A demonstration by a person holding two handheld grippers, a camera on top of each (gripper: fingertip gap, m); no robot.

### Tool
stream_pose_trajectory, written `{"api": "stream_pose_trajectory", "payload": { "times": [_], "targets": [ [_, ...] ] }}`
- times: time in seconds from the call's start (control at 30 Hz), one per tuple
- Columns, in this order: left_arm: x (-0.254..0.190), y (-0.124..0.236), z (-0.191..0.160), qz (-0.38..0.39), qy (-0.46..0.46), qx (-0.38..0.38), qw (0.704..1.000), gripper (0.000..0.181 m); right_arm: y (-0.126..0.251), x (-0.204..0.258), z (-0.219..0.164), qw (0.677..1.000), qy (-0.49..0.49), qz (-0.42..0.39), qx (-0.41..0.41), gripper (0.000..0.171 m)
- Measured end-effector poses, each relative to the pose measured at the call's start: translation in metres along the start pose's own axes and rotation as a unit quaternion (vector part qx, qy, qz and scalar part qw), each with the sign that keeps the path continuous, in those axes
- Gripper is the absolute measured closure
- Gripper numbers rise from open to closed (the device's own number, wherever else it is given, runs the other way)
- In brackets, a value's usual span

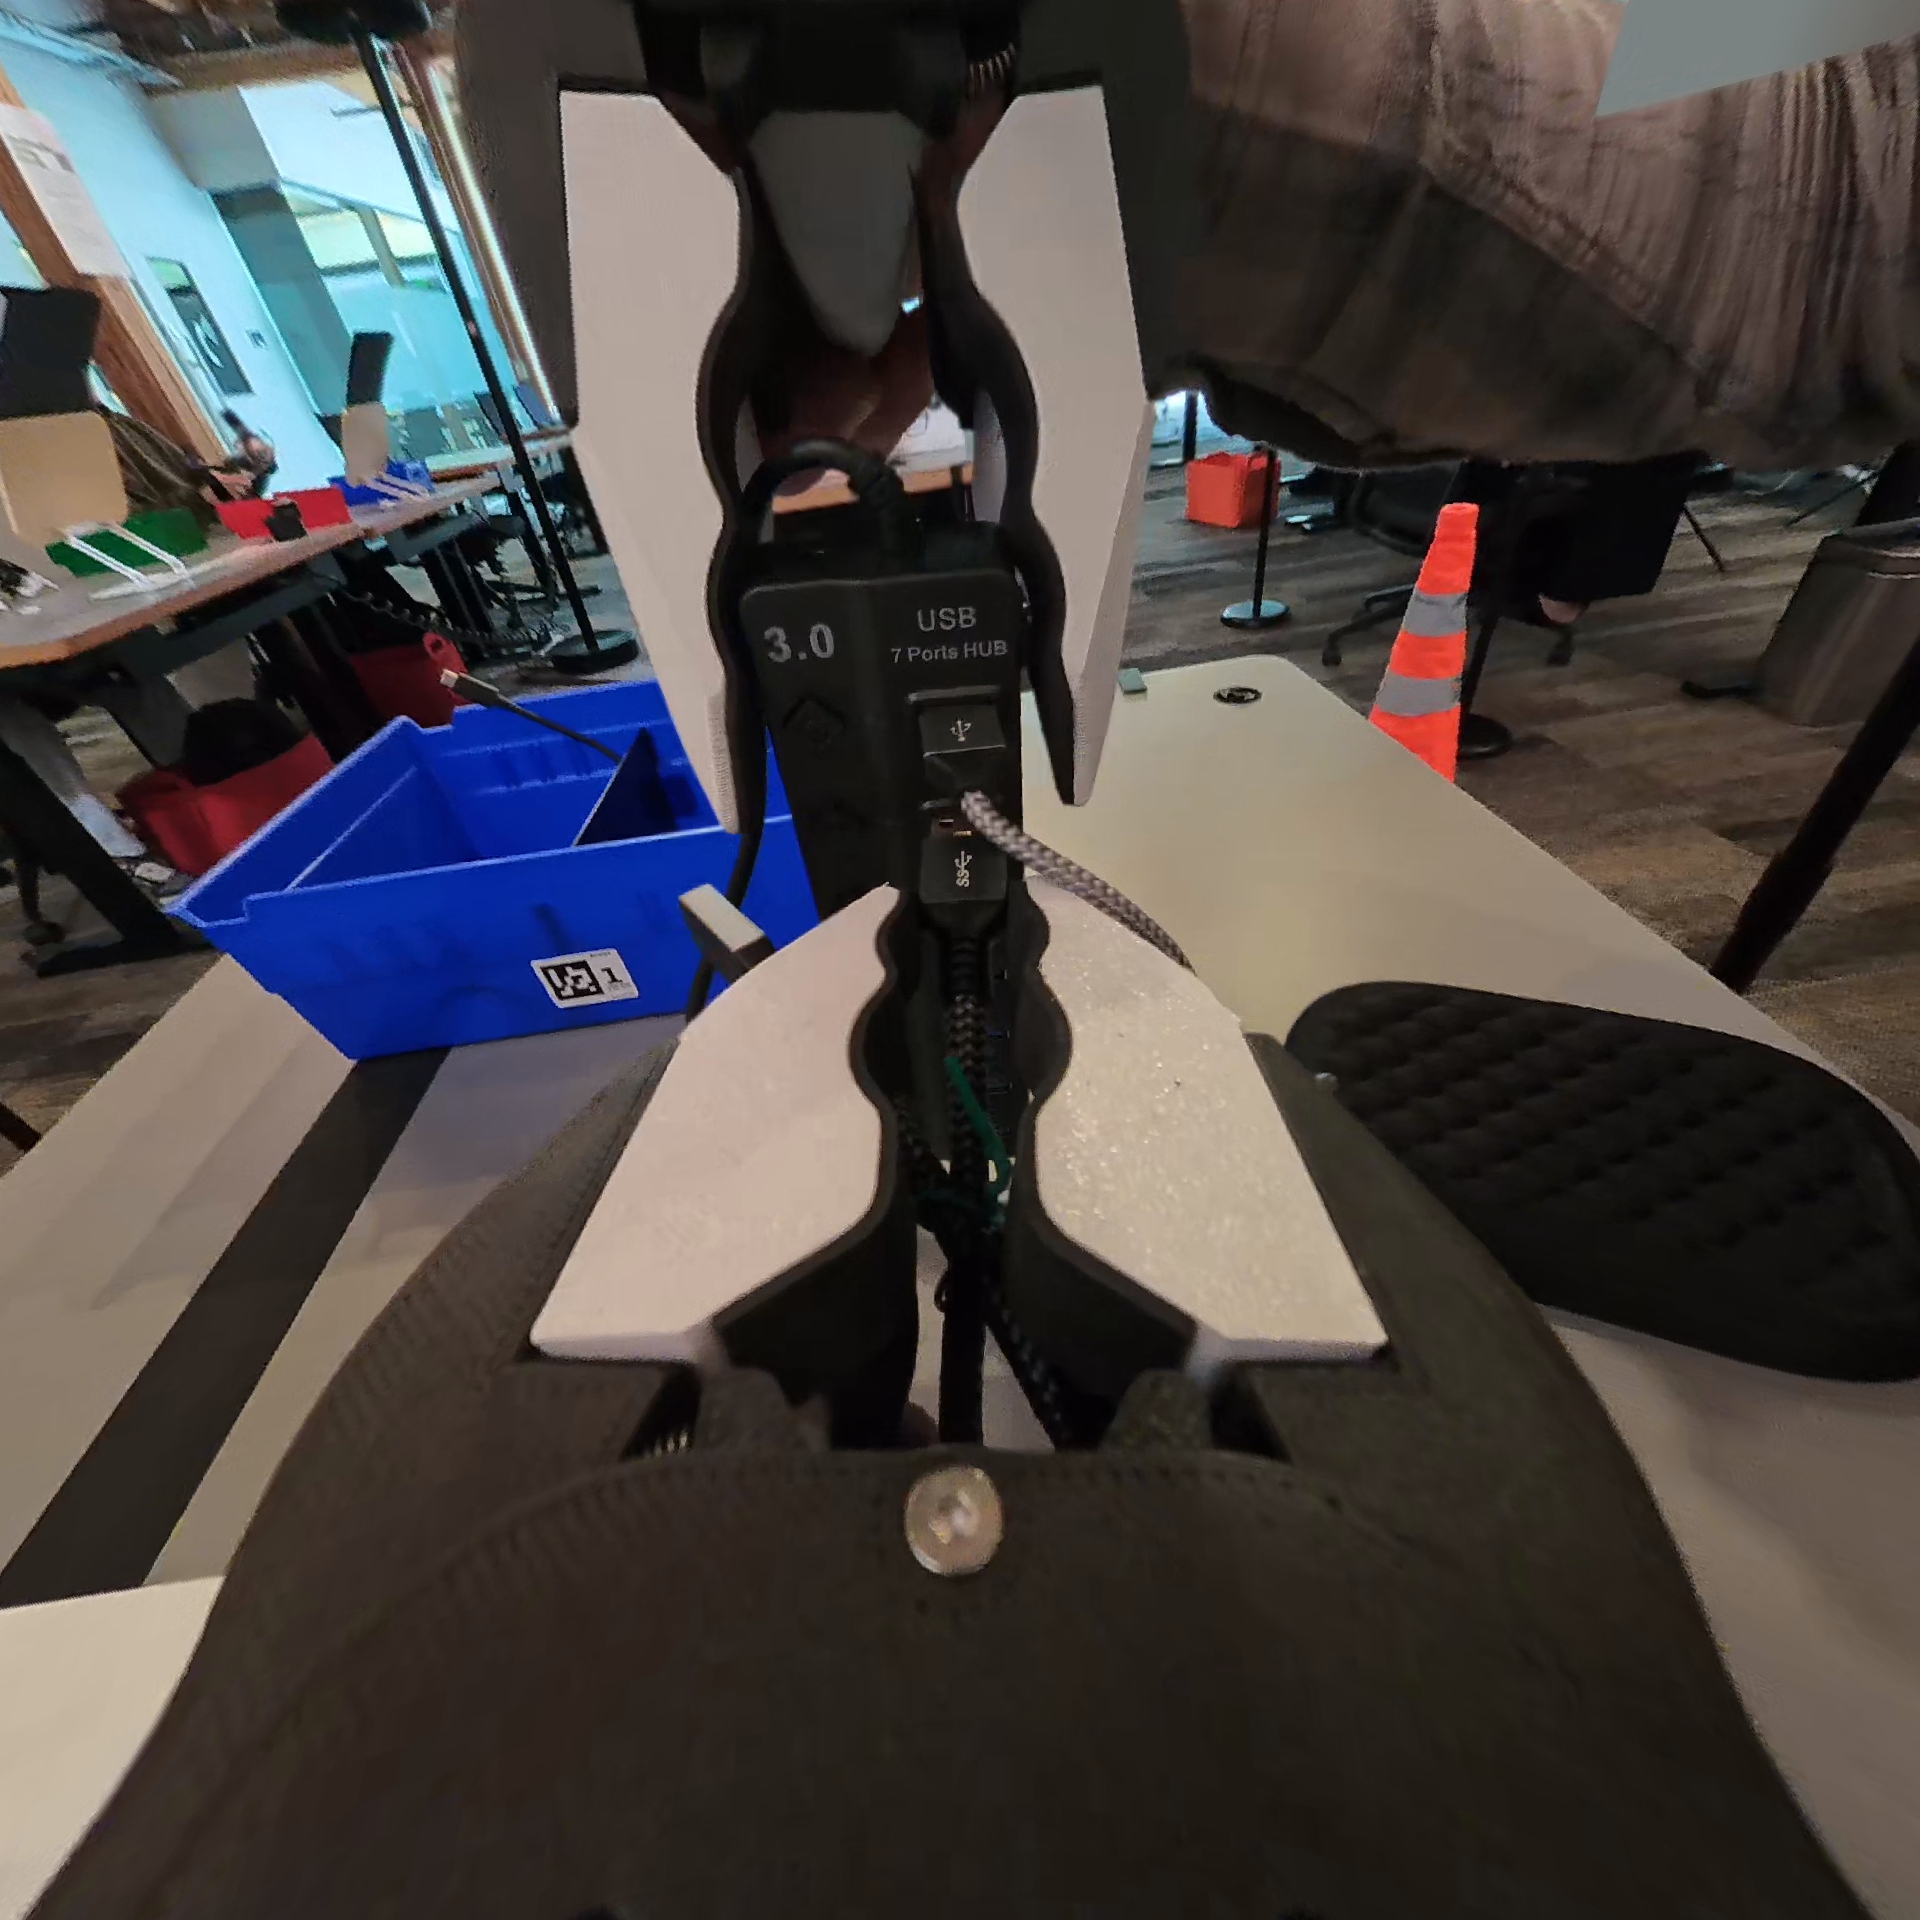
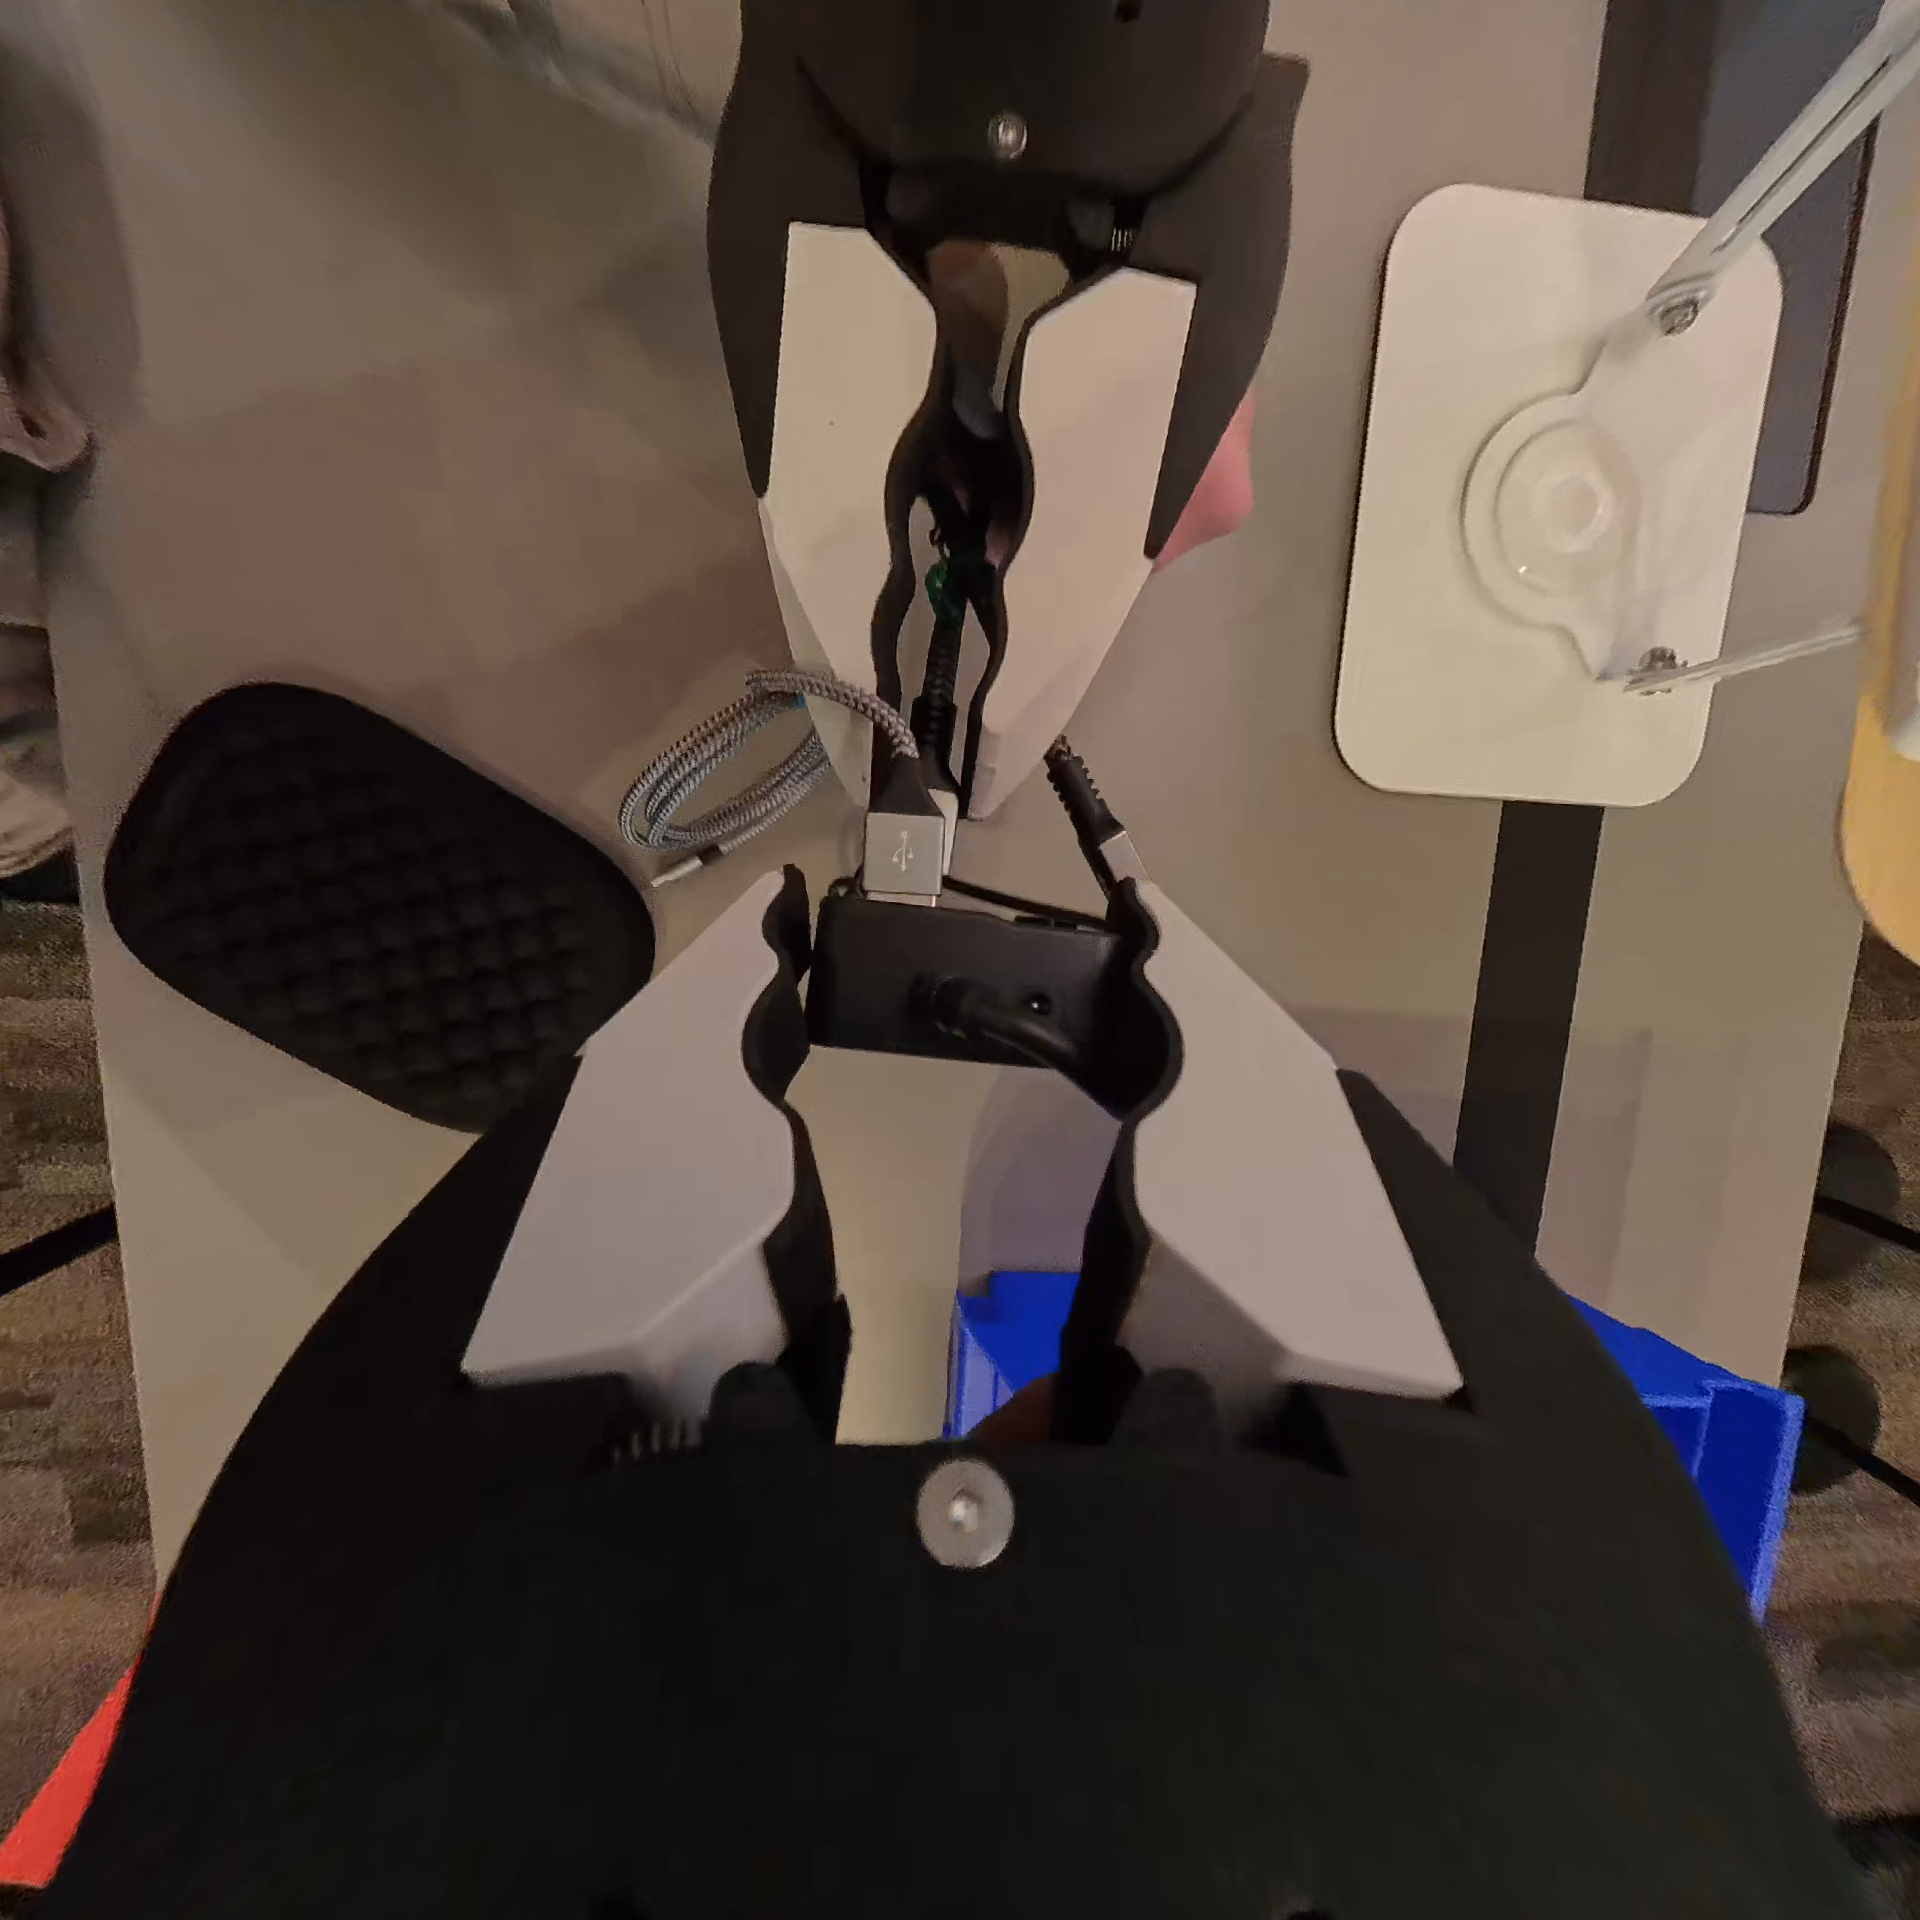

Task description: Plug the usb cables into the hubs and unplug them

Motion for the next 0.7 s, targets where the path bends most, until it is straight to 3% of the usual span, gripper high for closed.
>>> {"api": "stream_pose_trajectory", "payload": {
  "times": [0.33,0.7],
  "targets": [
    [-0.009,-0.005,0.013,0.023,-0.039,-0.039,0.998,0.165,0.02,0.006,0.007,0.999,0.006,-0.011,-0.048,0.115],
    [-0.016,-0.011,0.019,0.018,-0.062,0.013,0.998,0.165,0.002,0.019,0.006,0.986,0.055,-0.028,0.155,0.109]
  ]
}}
Point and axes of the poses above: each gripper's, where its closed fingertips meet, y back along the fingers, z out of its top, x = y × z across the jaws, the point moved 9 cm from there along y, back along the fingers, and after that the axes turned 6 degrees about -z, right-handed, at the moved point
